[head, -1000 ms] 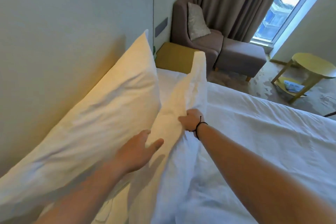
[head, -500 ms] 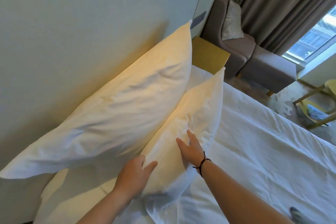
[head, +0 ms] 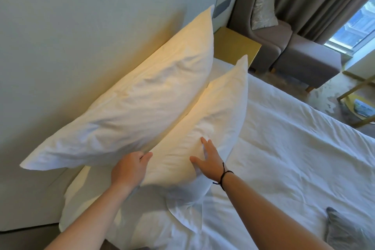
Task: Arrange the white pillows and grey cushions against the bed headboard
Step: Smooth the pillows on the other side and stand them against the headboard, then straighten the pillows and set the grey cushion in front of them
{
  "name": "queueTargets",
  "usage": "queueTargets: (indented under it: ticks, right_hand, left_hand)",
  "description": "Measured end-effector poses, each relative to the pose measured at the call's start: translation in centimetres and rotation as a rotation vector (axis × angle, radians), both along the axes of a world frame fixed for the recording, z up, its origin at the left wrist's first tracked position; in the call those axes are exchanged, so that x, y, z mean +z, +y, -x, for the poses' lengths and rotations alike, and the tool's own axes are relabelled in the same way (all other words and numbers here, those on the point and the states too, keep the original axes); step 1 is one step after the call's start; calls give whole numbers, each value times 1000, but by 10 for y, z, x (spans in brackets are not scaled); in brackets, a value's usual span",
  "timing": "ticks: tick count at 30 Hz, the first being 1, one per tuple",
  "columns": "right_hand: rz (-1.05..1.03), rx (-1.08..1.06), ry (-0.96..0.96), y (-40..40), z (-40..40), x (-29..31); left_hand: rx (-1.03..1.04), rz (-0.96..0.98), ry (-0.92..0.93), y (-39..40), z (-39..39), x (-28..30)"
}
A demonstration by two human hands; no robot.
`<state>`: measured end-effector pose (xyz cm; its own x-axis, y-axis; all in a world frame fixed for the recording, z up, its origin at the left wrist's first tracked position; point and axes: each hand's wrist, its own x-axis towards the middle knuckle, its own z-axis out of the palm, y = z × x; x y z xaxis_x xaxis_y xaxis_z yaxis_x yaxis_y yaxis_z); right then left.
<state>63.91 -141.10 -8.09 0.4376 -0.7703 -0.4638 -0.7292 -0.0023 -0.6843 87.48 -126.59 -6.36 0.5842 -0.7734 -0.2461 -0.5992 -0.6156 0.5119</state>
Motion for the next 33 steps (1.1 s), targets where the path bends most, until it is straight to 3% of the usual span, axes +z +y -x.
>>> queueTargets:
  ticks: [4, 7, 11, 16, 20, 26, 33]
  right_hand:
    - [-66, -78, -32, 18, 46, -4]
    - [-138, -154, -7, 40, 96, -15]
    - [-199, -390, 3, 80, 188, -37]
    - [-252, -754, 150, 138, 332, -72]
    - [-229, -954, 285, 182, 437, -90]
    - [-306, -924, 663, 237, 527, -115]
    - [-324, -947, 705, 235, 516, -153]
  left_hand:
    - [-16, 81, -126, 0, 37, 20]
    - [-184, 191, -311, -9, 74, 33]
    - [-534, 283, -223, -22, 150, 42]
    - [-866, 5, -68, -26, 259, 15]
    - [-1097, -206, -121, -35, 338, -4]
    - [-1047, -254, 17, -31, 424, -27]
    - [-1050, -338, 35, 6, 439, -51]
